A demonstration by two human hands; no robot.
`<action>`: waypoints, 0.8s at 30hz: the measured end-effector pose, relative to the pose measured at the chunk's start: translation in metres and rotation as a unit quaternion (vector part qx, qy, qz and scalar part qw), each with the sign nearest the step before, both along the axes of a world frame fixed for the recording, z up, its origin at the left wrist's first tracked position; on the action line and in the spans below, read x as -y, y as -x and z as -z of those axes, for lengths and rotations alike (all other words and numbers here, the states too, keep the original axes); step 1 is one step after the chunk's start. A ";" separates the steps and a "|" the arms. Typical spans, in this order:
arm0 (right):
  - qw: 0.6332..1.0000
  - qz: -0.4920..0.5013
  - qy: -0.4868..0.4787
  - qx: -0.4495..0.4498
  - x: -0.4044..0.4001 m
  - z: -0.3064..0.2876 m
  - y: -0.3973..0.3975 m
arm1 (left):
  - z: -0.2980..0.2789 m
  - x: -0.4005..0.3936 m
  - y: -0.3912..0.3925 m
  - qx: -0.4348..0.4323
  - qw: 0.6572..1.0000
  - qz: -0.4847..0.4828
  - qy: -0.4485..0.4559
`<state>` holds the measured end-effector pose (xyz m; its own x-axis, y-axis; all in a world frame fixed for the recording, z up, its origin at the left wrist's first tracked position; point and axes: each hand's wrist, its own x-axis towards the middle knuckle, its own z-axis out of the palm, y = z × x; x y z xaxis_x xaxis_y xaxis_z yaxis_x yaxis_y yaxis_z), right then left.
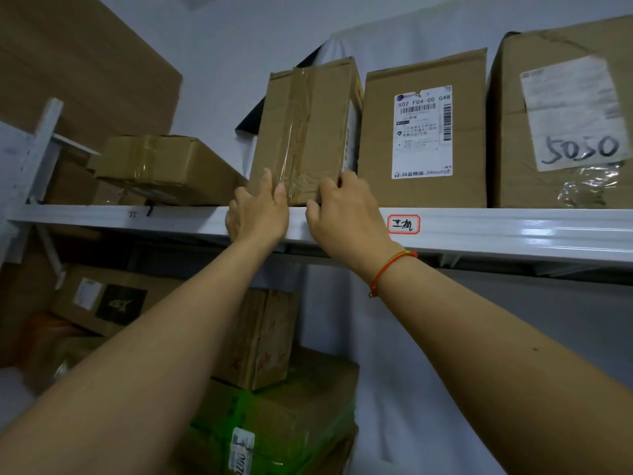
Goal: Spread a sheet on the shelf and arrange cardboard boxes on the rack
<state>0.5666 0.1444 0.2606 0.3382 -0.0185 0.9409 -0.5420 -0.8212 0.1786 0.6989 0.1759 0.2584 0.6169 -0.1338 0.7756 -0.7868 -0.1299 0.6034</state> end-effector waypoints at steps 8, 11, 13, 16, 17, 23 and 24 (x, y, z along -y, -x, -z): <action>0.999 0.025 0.021 -0.020 -0.006 0.004 0.007 | -0.001 0.015 -0.004 -0.004 0.999 -0.007 -0.049; 0.999 0.022 0.006 -0.022 -0.008 0.005 0.010 | 0.001 0.014 -0.003 -0.010 0.999 -0.001 -0.043; 0.999 0.026 0.011 -0.027 -0.011 0.005 0.012 | 0.003 0.014 -0.003 -0.008 0.999 0.000 -0.036; 0.999 0.027 0.022 -0.032 -0.015 0.006 0.016 | 0.005 0.011 0.002 -0.009 1.000 0.005 -0.011; 0.999 0.020 0.027 -0.031 -0.016 0.006 0.017 | 0.005 0.009 0.005 -0.007 1.000 0.004 0.000; 0.998 -0.023 0.060 -0.009 -0.014 0.013 0.027 | 0.007 -0.002 0.033 0.039 0.995 -0.013 0.096; 0.998 -0.031 0.058 0.006 -0.012 0.013 0.026 | 0.006 -0.004 0.041 0.050 0.991 -0.017 0.123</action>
